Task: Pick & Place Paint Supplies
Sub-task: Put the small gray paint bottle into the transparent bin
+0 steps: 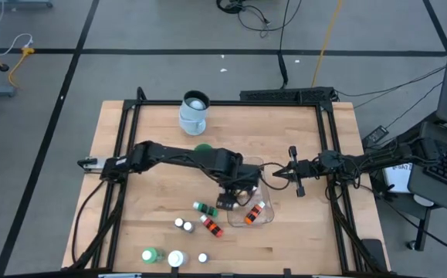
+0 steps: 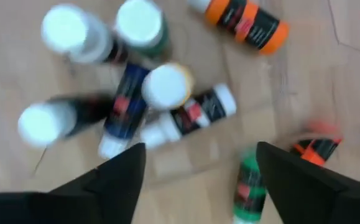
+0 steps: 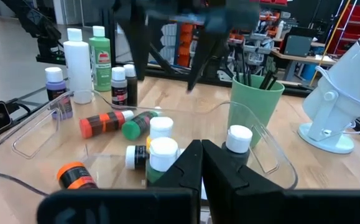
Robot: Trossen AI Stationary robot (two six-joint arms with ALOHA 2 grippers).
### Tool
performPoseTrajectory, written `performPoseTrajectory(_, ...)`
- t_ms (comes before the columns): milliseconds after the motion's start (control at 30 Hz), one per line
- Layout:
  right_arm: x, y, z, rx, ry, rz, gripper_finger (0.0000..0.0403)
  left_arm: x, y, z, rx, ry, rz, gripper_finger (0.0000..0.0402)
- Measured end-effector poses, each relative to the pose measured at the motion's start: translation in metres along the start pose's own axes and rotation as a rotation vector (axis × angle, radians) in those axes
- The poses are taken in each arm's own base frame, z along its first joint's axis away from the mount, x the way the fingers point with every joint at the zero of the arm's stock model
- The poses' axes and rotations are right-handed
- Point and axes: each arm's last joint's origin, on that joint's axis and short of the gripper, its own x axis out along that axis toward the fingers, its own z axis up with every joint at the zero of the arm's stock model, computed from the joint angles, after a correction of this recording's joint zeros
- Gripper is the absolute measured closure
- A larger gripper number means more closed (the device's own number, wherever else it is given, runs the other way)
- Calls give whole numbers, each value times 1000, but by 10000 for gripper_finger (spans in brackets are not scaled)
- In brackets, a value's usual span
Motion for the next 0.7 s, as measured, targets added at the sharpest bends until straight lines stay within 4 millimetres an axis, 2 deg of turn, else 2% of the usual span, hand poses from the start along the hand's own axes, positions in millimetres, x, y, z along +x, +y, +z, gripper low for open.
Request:
performPoseTrajectory(100, 0, 0, 0, 0, 3, 0, 399, -25, -11, -7, -13, -10, 38, 76)
performPoseTrajectory(200, 0, 0, -1, 1, 8, 1, 399, -59, -31, -19, -22, -45, 62, 79)
performPoseTrajectory(267, 1, 0, -1, 1, 11, 1, 399, -80, -46, -32, -30, -44, 74, 92)
performPoseTrajectory(400, 0, 0, -2, 2, 20, 2, 399, -103, -78, -56, -31, -26, 69, 137)
performPoseTrajectory(533, 0, 0, -2, 4, 18, 3, 399, -110, -111, -76, -27, -19, 46, 207)
performPoseTrajectory(633, 0, 0, -2, 23, 18, 2, 399, -97, -134, -90, -11, 44, 23, 284)
performPoseTrajectory(700, 0, 0, -2, 24, 17, 2, 399, -86, -146, -98, -30, 59, 71, 340)
